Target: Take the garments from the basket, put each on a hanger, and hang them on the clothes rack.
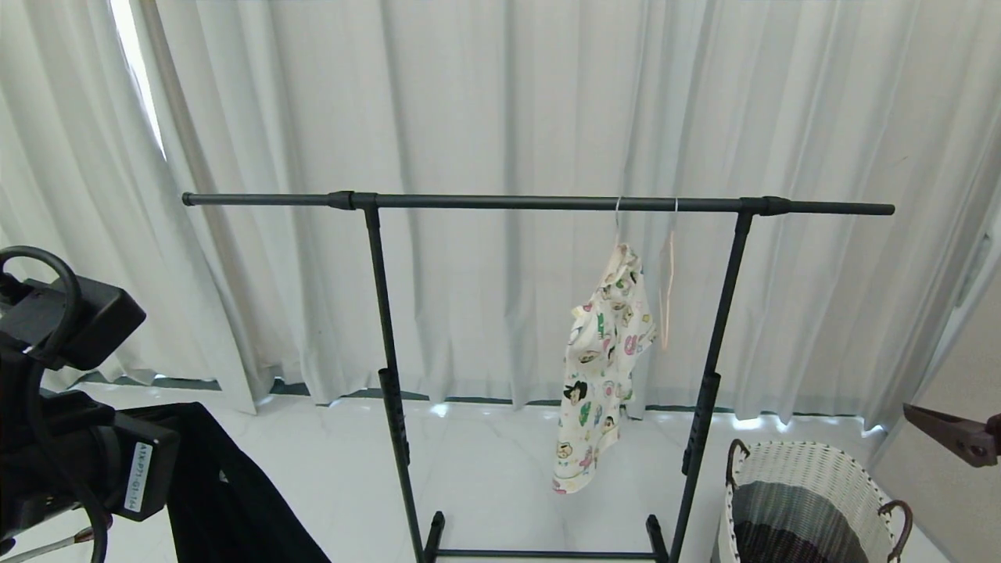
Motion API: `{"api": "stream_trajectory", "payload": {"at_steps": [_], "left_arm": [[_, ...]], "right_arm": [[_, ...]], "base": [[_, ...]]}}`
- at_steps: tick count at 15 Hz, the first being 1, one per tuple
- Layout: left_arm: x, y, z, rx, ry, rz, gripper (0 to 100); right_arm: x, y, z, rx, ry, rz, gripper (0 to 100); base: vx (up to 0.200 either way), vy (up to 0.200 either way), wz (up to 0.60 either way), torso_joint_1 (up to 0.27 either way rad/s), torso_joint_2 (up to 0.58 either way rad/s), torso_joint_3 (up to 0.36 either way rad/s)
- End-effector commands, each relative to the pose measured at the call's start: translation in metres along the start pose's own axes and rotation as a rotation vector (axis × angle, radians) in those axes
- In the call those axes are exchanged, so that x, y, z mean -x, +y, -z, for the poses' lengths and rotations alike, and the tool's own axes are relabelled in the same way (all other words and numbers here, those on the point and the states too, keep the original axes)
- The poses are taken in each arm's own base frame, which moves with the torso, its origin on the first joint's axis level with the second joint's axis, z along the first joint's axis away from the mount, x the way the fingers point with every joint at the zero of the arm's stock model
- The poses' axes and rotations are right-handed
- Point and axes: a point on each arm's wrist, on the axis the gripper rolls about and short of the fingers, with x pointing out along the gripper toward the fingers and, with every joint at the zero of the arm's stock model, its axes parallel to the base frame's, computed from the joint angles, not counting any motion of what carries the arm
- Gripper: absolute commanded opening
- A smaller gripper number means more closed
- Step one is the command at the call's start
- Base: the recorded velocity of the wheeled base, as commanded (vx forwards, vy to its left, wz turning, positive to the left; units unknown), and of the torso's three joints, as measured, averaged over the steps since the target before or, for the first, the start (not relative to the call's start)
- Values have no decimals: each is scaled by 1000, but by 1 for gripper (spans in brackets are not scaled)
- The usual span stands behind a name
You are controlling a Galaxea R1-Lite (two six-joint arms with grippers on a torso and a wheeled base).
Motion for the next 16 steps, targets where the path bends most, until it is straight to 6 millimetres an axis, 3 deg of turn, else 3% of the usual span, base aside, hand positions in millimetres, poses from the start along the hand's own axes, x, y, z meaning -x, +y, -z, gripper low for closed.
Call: {"api": "stream_trajectory", "payload": {"at_steps": [1, 5, 11, 16], "left_arm": [[1, 0, 0, 2, -3, -1, 0], [2, 1, 0, 0, -9, -2, 0], [4, 1, 0, -19, -17, -6, 0], [4, 1, 0, -29, -15, -3, 0]], "right_arm": [[-1, -1, 0, 9, 10, 37, 100], [-8, -1, -3, -22, -3, 24, 100], [-28, -1, -12, -53, -29, -9, 100], [-52, 2, -15, -66, -49, -41, 100]], "base": [[0, 0, 0, 0, 0, 0], [0, 0, 0, 31, -63, -35], [0, 0, 0, 216, -452, -241], [200, 0, 0, 31, -74, -34]]}}
